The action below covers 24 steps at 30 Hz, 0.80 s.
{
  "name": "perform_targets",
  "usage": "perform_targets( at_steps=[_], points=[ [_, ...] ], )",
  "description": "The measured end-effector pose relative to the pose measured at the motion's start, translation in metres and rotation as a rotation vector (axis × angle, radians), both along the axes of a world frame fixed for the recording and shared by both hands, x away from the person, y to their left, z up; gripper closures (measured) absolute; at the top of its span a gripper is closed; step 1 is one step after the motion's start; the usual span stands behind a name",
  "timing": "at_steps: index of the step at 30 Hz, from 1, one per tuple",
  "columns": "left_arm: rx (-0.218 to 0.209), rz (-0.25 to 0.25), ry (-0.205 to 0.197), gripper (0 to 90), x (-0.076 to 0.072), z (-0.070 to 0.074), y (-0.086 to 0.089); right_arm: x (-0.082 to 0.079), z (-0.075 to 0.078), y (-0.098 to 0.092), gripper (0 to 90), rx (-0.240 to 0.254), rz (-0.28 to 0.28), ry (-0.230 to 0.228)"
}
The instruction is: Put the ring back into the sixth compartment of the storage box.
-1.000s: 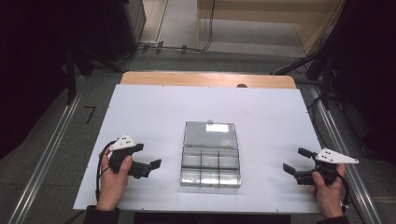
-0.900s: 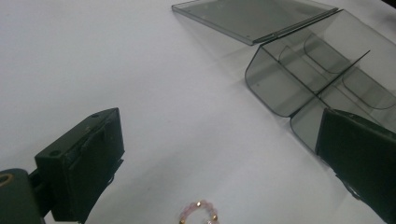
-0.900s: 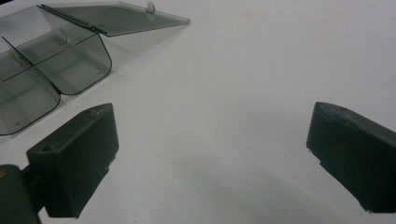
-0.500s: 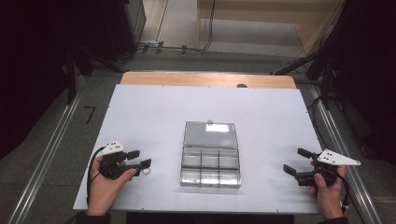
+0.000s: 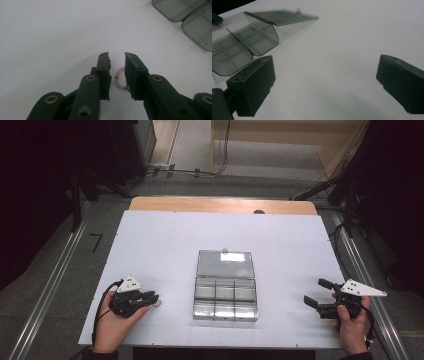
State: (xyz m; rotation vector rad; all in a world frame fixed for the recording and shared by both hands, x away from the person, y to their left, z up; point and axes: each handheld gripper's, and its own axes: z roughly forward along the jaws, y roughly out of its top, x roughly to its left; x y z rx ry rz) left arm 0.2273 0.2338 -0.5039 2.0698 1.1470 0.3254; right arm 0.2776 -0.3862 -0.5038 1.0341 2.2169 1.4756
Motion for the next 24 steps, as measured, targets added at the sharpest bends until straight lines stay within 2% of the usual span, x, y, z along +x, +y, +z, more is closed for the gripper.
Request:
perform_targets(
  at_steps=[3, 8, 12, 19, 24],
  points=[
    [-0.010, -0.006, 0.008, 76.2, 0.0009, -0.0013, 0.0004, 0.0004, -0.0001, 0.0003, 0.9, -0.002, -0.001, 0.002],
    [0.001, -0.012, 0.007, 77.3, 0.0020, -0.0043, -0.0037, 0.0005, -0.0002, -0.0001, 0.9, 0.000, -0.004, 0.001],
    [0.036, -0.013, -0.008, 81.9, 0.0007, -0.0048, -0.0059, 0.0008, -0.0004, 0.0003, 0.8, -0.003, -0.005, 0.000],
    [0.069, -0.042, -0.027, 87.3, -0.0006, -0.0047, -0.0078, 0.0008, -0.0007, 0.0009, 0.9, -0.008, -0.011, 0.001],
    [0.047, -0.047, -0.027, 87.6, -0.0004, -0.0059, -0.0056, 0.0007, -0.0008, 0.0015, 0.9, -0.012, -0.016, 0.001]
  ],
)
